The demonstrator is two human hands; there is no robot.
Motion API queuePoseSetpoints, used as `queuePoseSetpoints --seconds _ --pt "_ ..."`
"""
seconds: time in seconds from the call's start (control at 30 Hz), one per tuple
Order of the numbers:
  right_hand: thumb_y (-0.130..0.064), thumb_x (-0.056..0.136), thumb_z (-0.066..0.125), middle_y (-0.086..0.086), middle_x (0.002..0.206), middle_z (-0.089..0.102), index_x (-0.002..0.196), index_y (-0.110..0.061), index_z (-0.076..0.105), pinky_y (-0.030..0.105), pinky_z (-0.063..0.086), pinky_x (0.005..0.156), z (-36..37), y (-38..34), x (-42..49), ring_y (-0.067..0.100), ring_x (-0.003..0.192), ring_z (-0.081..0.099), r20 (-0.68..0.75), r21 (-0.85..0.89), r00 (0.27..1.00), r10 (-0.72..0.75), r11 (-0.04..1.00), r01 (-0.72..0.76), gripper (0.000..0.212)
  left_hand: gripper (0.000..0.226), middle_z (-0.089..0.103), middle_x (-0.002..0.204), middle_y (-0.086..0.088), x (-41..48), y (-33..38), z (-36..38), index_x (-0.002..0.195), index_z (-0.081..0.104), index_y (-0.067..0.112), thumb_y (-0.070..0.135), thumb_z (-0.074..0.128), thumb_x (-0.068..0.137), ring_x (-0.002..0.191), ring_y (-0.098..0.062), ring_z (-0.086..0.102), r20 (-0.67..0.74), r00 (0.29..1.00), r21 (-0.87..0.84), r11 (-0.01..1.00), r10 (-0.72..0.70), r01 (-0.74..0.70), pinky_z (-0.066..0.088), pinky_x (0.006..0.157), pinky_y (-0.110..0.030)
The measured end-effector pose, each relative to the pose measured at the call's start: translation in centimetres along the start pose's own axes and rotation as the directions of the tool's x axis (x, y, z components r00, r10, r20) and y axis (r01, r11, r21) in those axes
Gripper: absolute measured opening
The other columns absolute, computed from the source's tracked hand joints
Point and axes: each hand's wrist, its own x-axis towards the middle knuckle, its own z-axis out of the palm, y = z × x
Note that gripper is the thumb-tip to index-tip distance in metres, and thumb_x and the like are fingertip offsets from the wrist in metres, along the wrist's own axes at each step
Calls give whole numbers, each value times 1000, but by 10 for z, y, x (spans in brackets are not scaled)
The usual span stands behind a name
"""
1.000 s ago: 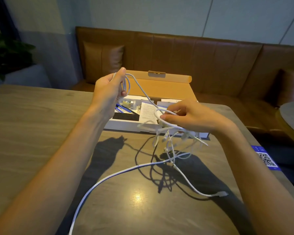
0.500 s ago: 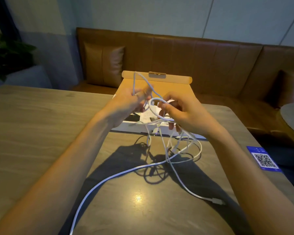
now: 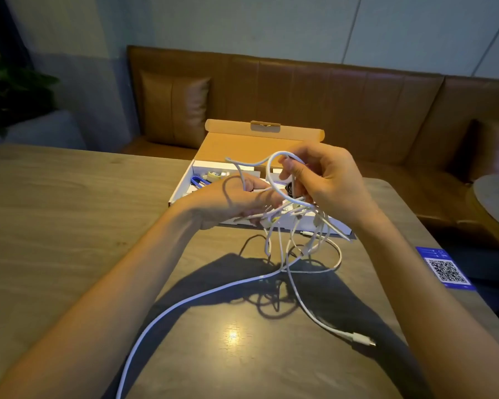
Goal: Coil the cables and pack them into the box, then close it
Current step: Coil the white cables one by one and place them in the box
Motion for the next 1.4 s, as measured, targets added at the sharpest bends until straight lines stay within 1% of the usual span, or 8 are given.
queuePoseSetpoints --seconds 0.2,0.37,0.6,0.8,0.93,1.07,1.2,1.4 --pt "-31 100 59 -11 84 64 109 -21 67 33 55 61 -5 -5 1 10 71 63 41 33 998 37 999 -38 15 25 60 78 -8 2 0 -8 90 73 7 32 71 90 67 -10 53 -43 998 3 999 -40 41 48 60 -20" --pt "-40 105 44 -11 77 63 90 -19 72 19 47 64 -5 -2 2 3 69 55 113 68 972 205 975 -214 38 37 62 92 -15 -6 5 -31 98 74 9 37 77 73 84 -24 56 -80 993 -116 990 -88 79 51 69 -24" --pt "-39 105 45 4 87 71 93 -16 72 28 49 67 -2 9 2 17 79 64 156 -170 890 428 899 -403 38 37 33 52 3 -19 0 -48 73 65 15 49 59 86 53 -12 41 38 999 -452 892 25 -5 48 65 -24" --pt "-22 104 51 -13 106 72 117 -29 68 26 53 94 -8 11 -4 8 103 67 504 -292 760 410 909 -297 23 34 30 54 4 -11 4 -43 77 56 13 36 49 100 49 -10 34 -55 997 -456 889 -56 25 44 60 -24" --pt "-14 106 43 -2 111 74 128 -21 61 35 52 101 0 -3 3 10 107 68 263 79 932 249 957 -278 29 35 46 50 7 -4 13 -29 81 54 8 35 49 103 53 -7 52 -139 982 -176 979 -125 99 43 65 -24" --pt "-25 107 44 15 97 72 128 -14 58 34 60 66 -1 -25 2 26 76 69 136 506 961 242 817 -278 28 37 37 54 1 -1 17 -22 77 58 12 38 52 102 52 -9 45 -134 984 -152 983 -121 100 44 60 -23" --pt "-21 100 59 2 79 65 123 -16 65 25 38 41 -4 -17 0 14 51 46 32 293 989 147 944 -150 24 36 30 59 -2 -4 19 -24 78 58 14 42 52 100 59 -14 39 -68 992 -316 945 -104 78 44 63 -26" --pt "-22 103 53 -9 72 63 102 -22 69 19 44 58 7 4 3 6 64 57 -132 -161 987 92 980 -113 16 42 26 64 -3 -8 23 -20 96 55 7 41 31 104 64 -18 19 37 999 -621 783 -30 47 45 70 -27"
